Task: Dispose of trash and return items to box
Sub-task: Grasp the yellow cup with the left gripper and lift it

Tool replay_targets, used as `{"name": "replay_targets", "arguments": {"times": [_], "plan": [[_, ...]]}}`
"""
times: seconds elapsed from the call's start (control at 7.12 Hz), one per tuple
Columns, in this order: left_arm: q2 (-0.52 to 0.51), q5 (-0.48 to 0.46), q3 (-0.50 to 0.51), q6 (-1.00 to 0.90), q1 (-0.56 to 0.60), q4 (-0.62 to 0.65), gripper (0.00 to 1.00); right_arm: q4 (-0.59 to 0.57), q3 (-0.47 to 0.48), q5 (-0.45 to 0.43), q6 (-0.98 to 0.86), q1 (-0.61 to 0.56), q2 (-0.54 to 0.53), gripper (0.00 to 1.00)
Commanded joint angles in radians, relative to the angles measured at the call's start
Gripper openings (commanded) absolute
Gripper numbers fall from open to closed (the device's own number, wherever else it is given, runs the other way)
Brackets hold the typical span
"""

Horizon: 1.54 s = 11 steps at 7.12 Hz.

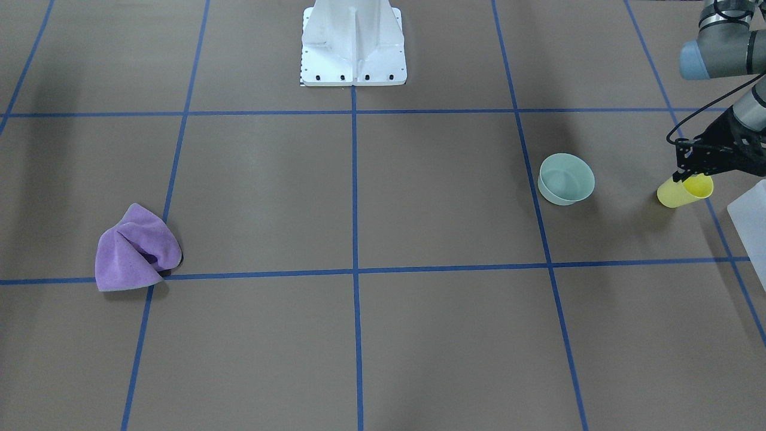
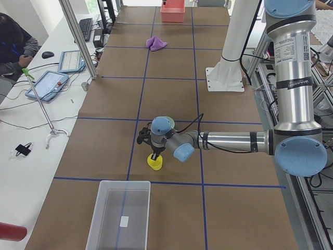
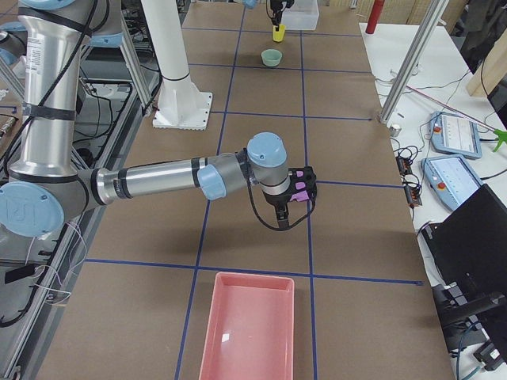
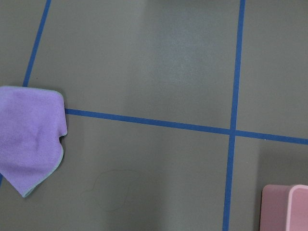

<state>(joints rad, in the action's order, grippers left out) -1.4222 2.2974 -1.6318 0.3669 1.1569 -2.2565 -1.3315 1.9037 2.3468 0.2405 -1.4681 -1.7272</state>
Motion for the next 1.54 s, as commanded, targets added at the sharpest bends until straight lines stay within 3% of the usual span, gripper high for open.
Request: {"name": "replay_targets", "arguments": {"times": [0.0, 0.14, 0.42, 0.56, 0.7, 0.98, 1.26, 1.4], "plan": [[-0.026, 0.097, -0.043, -0.019, 0.133, 0.130, 0.00, 0.000, 0.000, 0.000, -0.001, 0.003, 0.000, 1.00], [-0.036, 0.097, -0.072, -0.095, 0.171, 0.211, 0.00, 0.000, -0.002, 0.000, 0.000, 0.005, 0.000, 1.00], [-0.142, 0.082, -0.071, -0.483, 0.370, 0.549, 0.00, 0.000, -0.003, 0.000, 0.002, 0.012, -0.003, 1.00], [-0.202, -0.009, -0.051, -0.679, 0.435, 0.680, 0.00, 0.000, -0.003, 0.000, 0.002, 0.014, -0.003, 1.00], [-0.252, -0.051, 0.042, -0.795, 0.467, 0.704, 0.00, 0.000, -0.005, 0.000, 0.002, 0.017, -0.003, 1.00], [-0.345, -0.050, 0.342, -0.924, 0.489, 0.561, 0.00, 0.002, -0.005, 0.000, 0.003, 0.028, -0.003, 1.00], [-0.386, -0.052, 0.641, -0.922, 0.488, 0.248, 0.00, 0.002, -0.005, 0.000, 0.003, 0.031, -0.003, 1.00], [-0.373, -0.046, 0.656, -0.948, 0.489, 0.230, 0.00, 0.002, -0.005, 0.000, 0.003, 0.031, -0.003, 1.00]]}}
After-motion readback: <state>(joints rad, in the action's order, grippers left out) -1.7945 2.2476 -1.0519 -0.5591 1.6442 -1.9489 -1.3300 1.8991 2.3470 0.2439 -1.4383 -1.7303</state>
